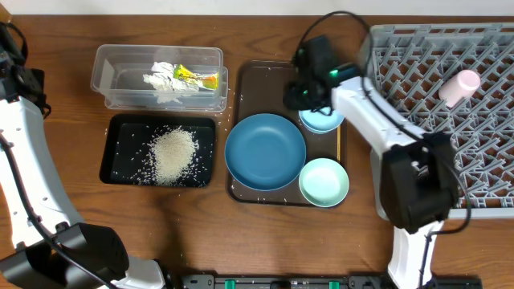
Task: Sort waste into correct bins and load items into the dishwasher rack
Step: 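Reach the right gripper to the light-blue bowl and grip its rim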
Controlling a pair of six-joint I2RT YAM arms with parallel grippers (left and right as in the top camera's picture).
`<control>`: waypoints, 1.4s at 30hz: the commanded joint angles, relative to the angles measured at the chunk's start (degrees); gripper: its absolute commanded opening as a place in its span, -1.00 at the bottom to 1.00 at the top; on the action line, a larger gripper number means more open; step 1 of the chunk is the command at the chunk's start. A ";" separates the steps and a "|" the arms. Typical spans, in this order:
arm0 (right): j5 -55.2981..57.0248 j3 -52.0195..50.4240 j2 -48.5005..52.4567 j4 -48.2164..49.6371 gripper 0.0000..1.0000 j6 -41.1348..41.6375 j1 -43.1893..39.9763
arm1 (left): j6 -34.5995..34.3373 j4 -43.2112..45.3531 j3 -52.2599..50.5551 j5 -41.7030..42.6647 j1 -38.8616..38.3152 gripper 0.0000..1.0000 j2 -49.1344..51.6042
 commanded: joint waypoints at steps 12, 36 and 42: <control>16.11 -0.07 2.12 -1.62 -0.10 10.86 3.87 | 0.50 -0.35 0.11 -0.52 0.09 0.84 0.04; 16.74 5.64 -4.11 -5.03 -0.98 10.38 2.21 | 0.50 -0.35 0.11 -0.52 0.09 0.84 0.04; 11.06 7.67 -12.22 -4.13 -0.98 6.47 -5.40 | 0.50 -0.35 0.11 -0.55 0.09 0.84 0.04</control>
